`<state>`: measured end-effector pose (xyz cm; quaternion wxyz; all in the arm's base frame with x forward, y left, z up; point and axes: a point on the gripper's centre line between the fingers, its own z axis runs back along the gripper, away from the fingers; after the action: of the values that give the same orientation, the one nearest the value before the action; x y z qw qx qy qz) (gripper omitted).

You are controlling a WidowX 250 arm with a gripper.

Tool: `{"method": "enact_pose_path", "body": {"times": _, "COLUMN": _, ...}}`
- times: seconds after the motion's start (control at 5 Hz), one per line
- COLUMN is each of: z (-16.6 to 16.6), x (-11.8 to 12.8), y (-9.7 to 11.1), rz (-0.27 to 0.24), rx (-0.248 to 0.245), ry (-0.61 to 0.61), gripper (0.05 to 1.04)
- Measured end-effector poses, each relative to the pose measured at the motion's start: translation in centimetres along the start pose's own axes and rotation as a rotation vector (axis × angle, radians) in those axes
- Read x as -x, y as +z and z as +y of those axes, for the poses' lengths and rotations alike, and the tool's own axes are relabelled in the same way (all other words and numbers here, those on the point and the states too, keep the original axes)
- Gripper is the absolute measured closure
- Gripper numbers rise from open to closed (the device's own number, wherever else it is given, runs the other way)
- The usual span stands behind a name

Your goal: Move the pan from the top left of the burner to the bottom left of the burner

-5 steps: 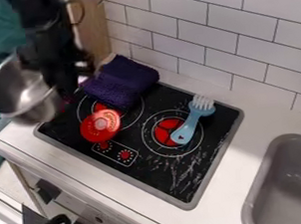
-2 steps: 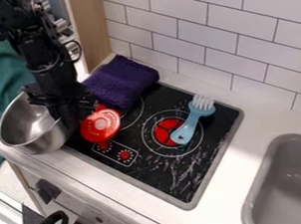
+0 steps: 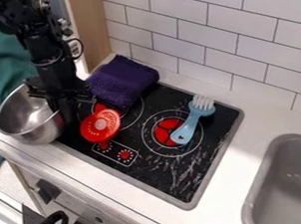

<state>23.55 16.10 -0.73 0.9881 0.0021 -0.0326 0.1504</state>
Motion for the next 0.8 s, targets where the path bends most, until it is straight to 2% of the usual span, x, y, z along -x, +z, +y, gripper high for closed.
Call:
{"method": "enact_pose_path", "body": {"times": 0.4, "z": 0.09, "x": -0.99, "y": -0.58, "rz": -0.008, "rx": 0.013, "ry": 0.006, "gripper": 1.014}}
{"method": "enact_pose_path", "body": {"times": 0.6, "z": -0.27, "x": -1.42, "y": -0.56, "rz": -0.035, "rx": 0.036, "ry": 0.025, "gripper": 0.875}}
{"method": "enact_pose_path", "body": {"times": 0.8, "z": -0.42, "x": -1.07, "y": -0.79, "rz": -0.036, "rx": 0.042, "ry": 0.036, "gripper": 0.621}}
